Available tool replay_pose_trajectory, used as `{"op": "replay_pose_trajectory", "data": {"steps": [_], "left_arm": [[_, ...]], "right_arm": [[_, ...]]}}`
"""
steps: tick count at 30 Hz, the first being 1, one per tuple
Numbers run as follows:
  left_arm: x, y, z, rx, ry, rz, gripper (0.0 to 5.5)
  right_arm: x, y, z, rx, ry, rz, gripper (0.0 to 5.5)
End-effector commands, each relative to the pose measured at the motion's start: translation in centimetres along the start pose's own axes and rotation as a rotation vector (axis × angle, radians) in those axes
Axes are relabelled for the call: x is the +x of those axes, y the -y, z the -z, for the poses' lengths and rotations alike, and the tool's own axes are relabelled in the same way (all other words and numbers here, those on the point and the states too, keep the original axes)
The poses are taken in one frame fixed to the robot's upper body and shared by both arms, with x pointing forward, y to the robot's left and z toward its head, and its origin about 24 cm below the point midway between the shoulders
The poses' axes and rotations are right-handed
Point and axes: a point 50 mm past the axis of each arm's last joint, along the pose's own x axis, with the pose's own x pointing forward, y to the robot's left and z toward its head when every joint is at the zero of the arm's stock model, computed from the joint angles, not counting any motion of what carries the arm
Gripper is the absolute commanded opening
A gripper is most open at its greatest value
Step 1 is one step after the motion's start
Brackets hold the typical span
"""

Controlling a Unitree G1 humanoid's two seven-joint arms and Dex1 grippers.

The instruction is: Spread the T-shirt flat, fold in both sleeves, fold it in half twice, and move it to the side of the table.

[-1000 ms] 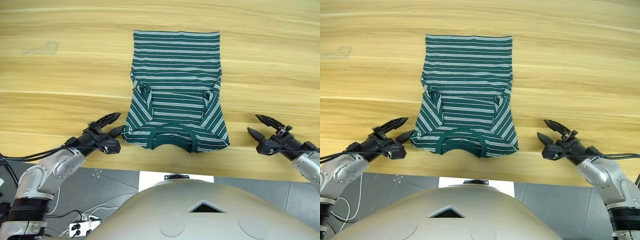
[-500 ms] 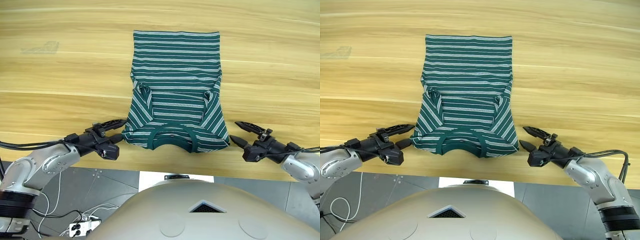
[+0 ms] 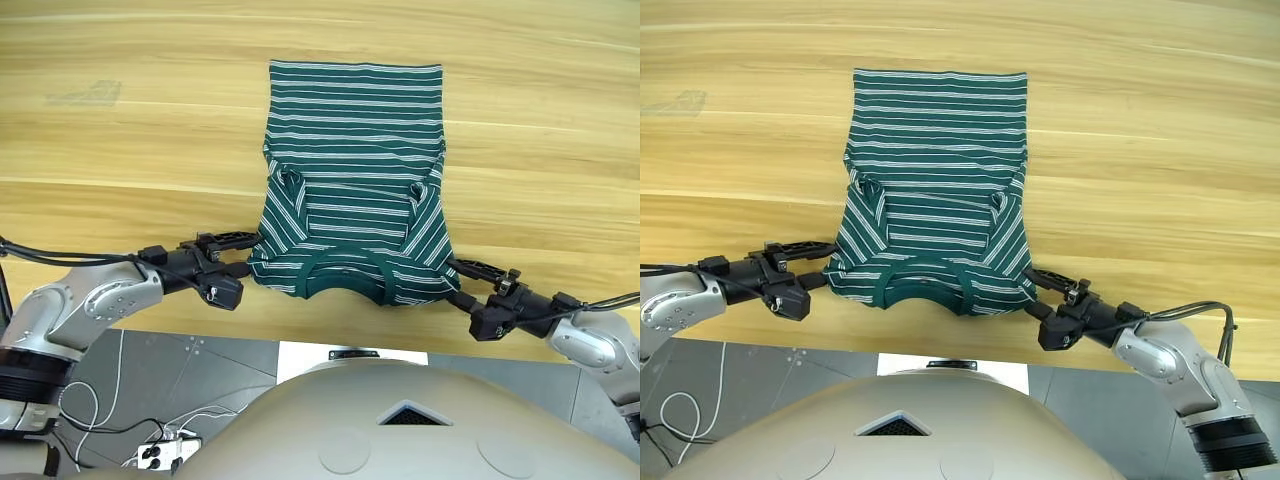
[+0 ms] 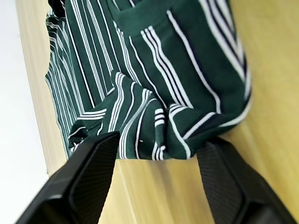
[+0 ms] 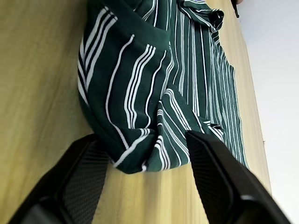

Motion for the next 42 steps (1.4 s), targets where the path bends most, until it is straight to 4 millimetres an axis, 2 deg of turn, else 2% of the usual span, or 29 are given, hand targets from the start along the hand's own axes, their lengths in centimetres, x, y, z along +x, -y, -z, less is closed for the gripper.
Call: {"op": "replay_pose_trajectory", "data": {"steps": [1,5,7,16,22,24,33,39,42], "left_arm": [[0.8,2.6,-0.4,-0.043,0.024,0.144,2.94],[0.8,3.3,-0.6,-0.046,0.053,0.187,2.94],[0.8,3.4,-0.8,-0.044,0.073,0.186,2.67],[1.3,3.6,-0.8,-0.041,0.116,0.174,1.09],[1.4,4.1,0.2,-0.082,0.083,0.162,0.08],[1.5,4.2,0.2,-0.090,0.084,0.152,0.02],[2.3,3.3,0.3,-0.094,0.105,0.092,0.01],[2.8,2.5,-1.8,-0.184,0.193,-0.031,0.01],[1.6,3.2,-2.9,-0.234,0.194,-0.055,0.01]], "right_arm": [[0.4,0.3,0.0,-0.009,0.009,-0.019,2.92],[0.7,0.0,0.4,0.006,0.003,-0.021,2.92],[1.0,0.2,0.5,0.015,-0.003,-0.004,2.92],[1.0,0.3,1.0,0.037,-0.024,0.026,1.36],[1.0,0.3,1.0,0.034,-0.021,0.024,0.25],[1.0,0.4,1.0,0.028,-0.019,0.020,0.02],[1.0,1.9,1.8,-0.015,-0.017,0.045,0.00],[0.5,2.7,2.2,-0.011,-0.035,0.090,0.00],[-0.5,1.3,1.3,0.024,-0.011,0.011,0.00]]}}
